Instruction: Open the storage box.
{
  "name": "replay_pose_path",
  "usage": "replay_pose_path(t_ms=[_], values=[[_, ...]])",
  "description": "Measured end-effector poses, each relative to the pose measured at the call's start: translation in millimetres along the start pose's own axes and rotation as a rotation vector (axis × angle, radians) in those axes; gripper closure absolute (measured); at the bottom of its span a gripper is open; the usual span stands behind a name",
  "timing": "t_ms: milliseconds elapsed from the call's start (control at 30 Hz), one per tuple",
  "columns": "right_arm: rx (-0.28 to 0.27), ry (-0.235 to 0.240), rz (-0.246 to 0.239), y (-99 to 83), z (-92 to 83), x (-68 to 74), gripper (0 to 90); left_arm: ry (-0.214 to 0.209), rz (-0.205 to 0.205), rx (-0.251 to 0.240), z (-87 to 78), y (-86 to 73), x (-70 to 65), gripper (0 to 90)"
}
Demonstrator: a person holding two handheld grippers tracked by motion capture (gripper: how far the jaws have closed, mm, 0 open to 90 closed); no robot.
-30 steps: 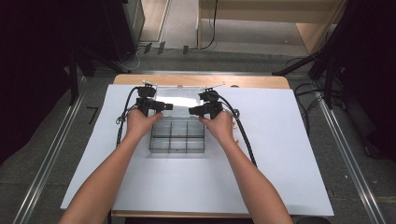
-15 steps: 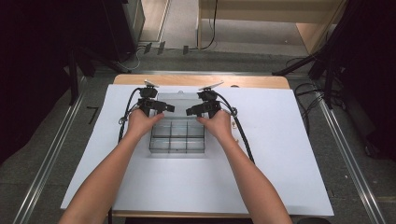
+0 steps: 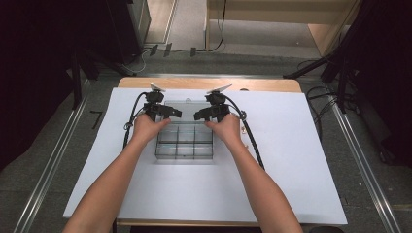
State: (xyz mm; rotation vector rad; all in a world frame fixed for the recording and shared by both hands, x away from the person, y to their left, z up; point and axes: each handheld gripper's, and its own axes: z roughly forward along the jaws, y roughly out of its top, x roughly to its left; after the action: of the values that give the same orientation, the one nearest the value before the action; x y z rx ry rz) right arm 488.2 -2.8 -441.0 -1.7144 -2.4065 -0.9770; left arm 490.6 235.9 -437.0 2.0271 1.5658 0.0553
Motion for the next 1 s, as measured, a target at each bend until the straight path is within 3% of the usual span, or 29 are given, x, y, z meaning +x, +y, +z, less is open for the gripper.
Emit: replay_pose_path(t_ms=[67,533,767,1000], values=[[0.016,0.011,0.018,0.5,0.7,-1.7,22.8,-0.009,-0.017,0.004,1.2,-0.4,0.9,14.5],[0.034,0.043,0.039,0.0,-2.9,-7.3,28.6,-0.019,-0.005,0.019,-2.6,-1.9,3.8,16.2],[0.020,-0.011,-0.040,-1.9,-13.0,-4.2,34.3,0.019,0.046,-0.002,-15.7,-2.7,1.4,17.2],[-0.020,-0.007,-0.068,-7.0,-30.3,-4.3,37.2,0.004,0.077,-0.044,-36.0,-3.6,-6.9,17.5]])
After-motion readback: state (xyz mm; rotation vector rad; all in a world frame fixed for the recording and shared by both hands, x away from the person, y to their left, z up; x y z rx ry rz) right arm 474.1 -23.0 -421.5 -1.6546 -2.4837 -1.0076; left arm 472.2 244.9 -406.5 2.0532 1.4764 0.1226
